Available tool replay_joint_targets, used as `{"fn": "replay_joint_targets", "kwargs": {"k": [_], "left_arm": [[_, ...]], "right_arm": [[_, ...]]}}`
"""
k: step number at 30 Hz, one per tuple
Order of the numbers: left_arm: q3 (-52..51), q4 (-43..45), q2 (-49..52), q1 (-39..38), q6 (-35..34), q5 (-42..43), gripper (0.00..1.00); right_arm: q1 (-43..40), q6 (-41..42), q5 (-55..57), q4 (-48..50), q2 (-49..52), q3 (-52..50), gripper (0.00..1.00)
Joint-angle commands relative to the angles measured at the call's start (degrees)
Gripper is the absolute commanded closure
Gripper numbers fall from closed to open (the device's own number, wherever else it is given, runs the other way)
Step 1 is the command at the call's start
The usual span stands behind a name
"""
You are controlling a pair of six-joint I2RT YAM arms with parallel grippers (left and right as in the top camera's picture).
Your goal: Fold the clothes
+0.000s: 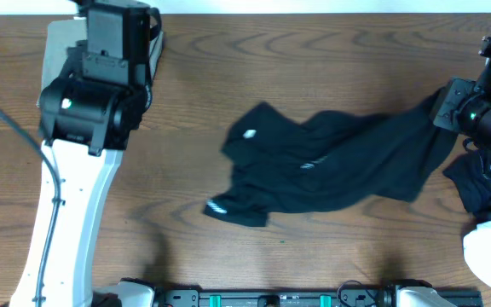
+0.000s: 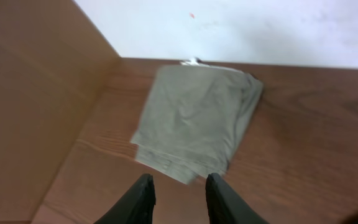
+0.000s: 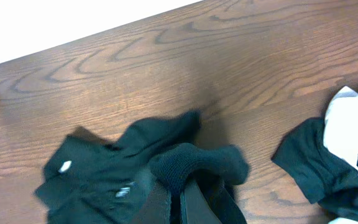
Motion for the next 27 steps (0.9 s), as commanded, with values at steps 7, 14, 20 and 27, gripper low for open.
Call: {"fn": "replay_joint_targets", "kwargs": {"k": [7, 14, 20, 27], "left_arm": [[0.3, -1.2, 3.8, 0.1, -0.4, 33.3, 0.27], [0.3, -1.9, 8.2, 0.0, -0.5, 49.2, 0.16], [0.3, -1.5, 13.8, -1.3, -0.6, 55.8, 0.15], [0.3, 4.3, 21.7, -7.6, -0.2, 55.8, 0.15]], "right_arm": [[-0.5, -1.1, 0.8, -0.8, 0.2, 0.8, 0.99], [-0.5, -1.1, -0.5, -2.6, 2.0, 0.8, 0.96], [-0.5, -0.8, -0.5, -4.3, 2.6, 0.8, 0.99], [-0.5, -0.4, -0.5, -8.3, 2.5, 0.8, 0.99]]}}
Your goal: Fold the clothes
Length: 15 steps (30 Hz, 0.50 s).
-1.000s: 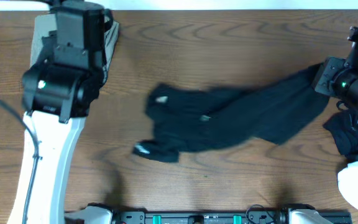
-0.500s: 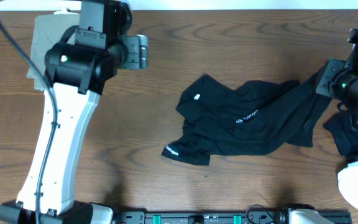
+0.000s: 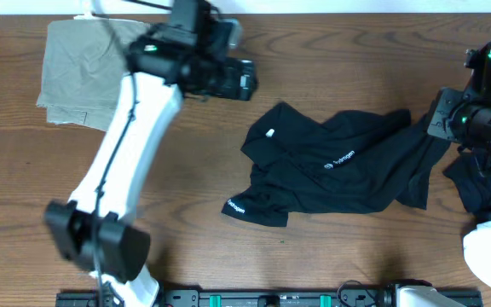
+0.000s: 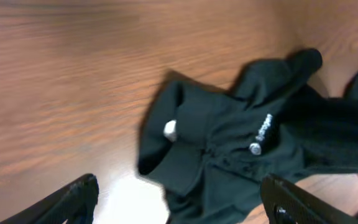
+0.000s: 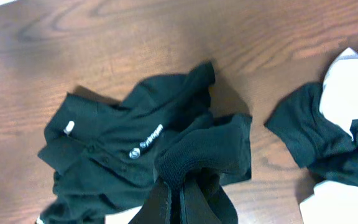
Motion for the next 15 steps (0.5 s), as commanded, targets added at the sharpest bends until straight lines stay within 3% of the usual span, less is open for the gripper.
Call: {"fn": "replay_joint_targets", "kwargs": {"k": [1, 15], "left_arm": [[0.3, 2.3, 3.3, -3.1, 0.0, 2.0, 0.14], [0.3, 7.2, 18.6, -15.1, -1.7, 2.0, 0.14]], "right_arm": [[-0.4, 0.3, 0.0, -1.2, 0.0, 0.8, 0.99], [-0.4, 0.3, -1.4, -3.1, 0.0, 0.8, 0.99]]}}
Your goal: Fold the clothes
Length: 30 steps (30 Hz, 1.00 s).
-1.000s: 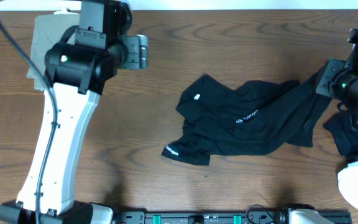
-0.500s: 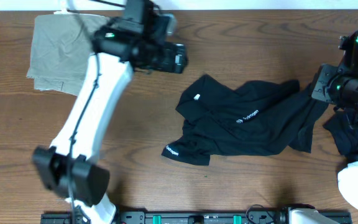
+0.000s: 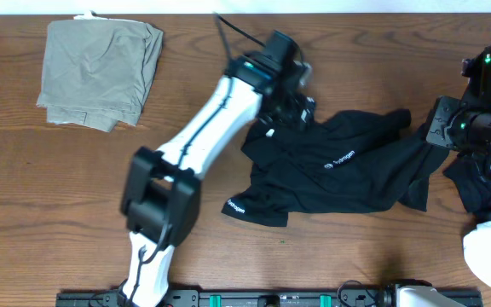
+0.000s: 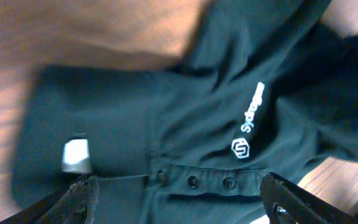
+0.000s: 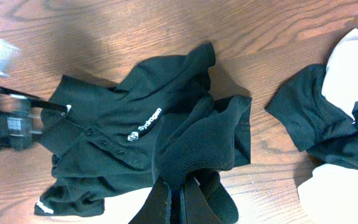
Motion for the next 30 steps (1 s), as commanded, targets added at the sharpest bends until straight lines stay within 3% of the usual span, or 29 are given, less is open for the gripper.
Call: {"fn": "replay_joint_targets", "kwargs": {"k": [1, 12, 30], "left_arm": [[0.3, -0.2, 2.4, -1.8, -0.5, 0.9, 0.15], [0.2, -0.7, 4.7, -2.1, -2.0, -3.8, 0.14], [0.2, -0.8, 10.6, 1.9, -1.9, -4.5, 0.15]], "right_arm": [[-0.3, 0.3, -0.4, 0.0, 0.0, 0.8, 0.99], [-0.3, 0.3, -0.4, 0.5, 0.0, 0.8, 0.99], [-0.3, 0.3, -2.5, 1.2, 0.0, 0.8, 0.98]]}}
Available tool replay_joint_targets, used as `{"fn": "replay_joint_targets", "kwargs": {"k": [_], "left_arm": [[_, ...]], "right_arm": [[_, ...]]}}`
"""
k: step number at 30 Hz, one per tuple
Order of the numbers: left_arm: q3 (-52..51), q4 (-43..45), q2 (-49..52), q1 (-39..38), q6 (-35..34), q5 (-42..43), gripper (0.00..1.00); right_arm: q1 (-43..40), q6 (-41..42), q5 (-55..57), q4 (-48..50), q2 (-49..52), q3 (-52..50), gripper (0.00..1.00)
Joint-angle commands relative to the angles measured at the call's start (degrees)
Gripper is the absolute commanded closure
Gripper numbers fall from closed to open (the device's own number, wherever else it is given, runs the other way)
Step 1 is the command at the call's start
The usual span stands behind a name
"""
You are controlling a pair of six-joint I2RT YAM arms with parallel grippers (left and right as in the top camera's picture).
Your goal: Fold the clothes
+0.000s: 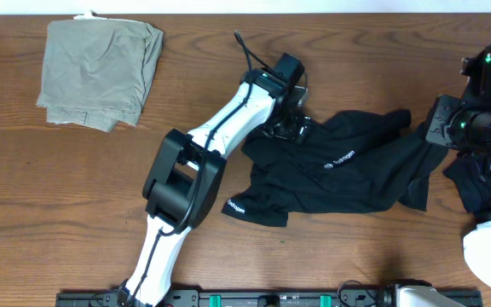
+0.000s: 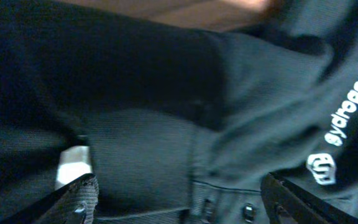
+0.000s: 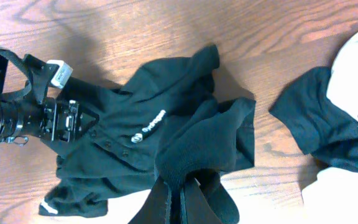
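Observation:
A black polo shirt point(image 1: 339, 175) lies crumpled at the table's middle right, its white logo point(image 2: 344, 130) facing up. My left gripper point(image 1: 286, 124) is down at the collar, jaws wide open, with the button placket and the white neck tag point(image 2: 74, 167) between its fingers point(image 2: 82, 199). In the right wrist view the left gripper point(image 3: 39, 115) shows at the shirt's left end. My right gripper point(image 3: 180, 202) is shut on a bunched fold of the shirt's right edge and holds it raised at the right side point(image 1: 440, 128).
A folded khaki garment point(image 1: 101, 72) lies at the far left corner. A heap of black clothes point(image 1: 482, 189) and white clothes point(image 1: 488, 256) sits at the right edge, just beyond my right arm. Bare wood table point(image 1: 75, 196) fills the near left.
My left gripper was a little above the collar and is now lower, right at the cloth, still wide open. The right gripper and the shirt have hardly moved.
First my left gripper hung over the folded khaki garment, fingers close together, while the right held the shirt's edge. Then the left arm reached toward the shirt with jaws wide, and the shirt lay further right. It later hung over the collar and is now down at it.

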Motion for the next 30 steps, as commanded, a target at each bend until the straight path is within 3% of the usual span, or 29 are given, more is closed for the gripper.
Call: {"fn": "replay_joint_targets", "kwargs": {"k": [1, 10, 15, 18, 19, 22, 30], "left_arm": [[0.2, -0.4, 1.8, 1.7, -0.4, -1.0, 0.15], [0.1, -0.7, 2.7, 3.9, -0.4, -4.2, 0.14], [0.1, -2.4, 2.7, 4.9, -0.4, -9.6, 0.15], [0.1, -4.5, 2.7, 6.1, -0.4, -12.8, 0.15], [0.1, -5.1, 2.7, 6.6, -0.4, -13.3, 0.14], [0.1, -7.5, 2.7, 8.7, -0.4, -15.9, 0.14], [0.1, -12.2, 2.7, 17.5, -0.7, -19.8, 0.14]], "right_arm": [[-0.3, 0.3, -1.7, 0.6, 0.0, 0.8, 0.98], [-0.3, 0.3, -1.7, 1.0, 0.0, 0.8, 0.95], [-0.3, 0.2, -1.6, 1.2, 0.0, 0.8, 0.70], [-0.3, 0.0, -1.6, 1.5, 0.0, 0.8, 0.32], [-0.3, 0.0, -1.4, 1.6, 0.0, 0.8, 0.28], [-0.3, -0.4, -1.4, 1.9, 0.0, 0.8, 0.20], [-0.3, -0.8, -1.4, 2.3, 0.2, 0.8, 0.17]]}}
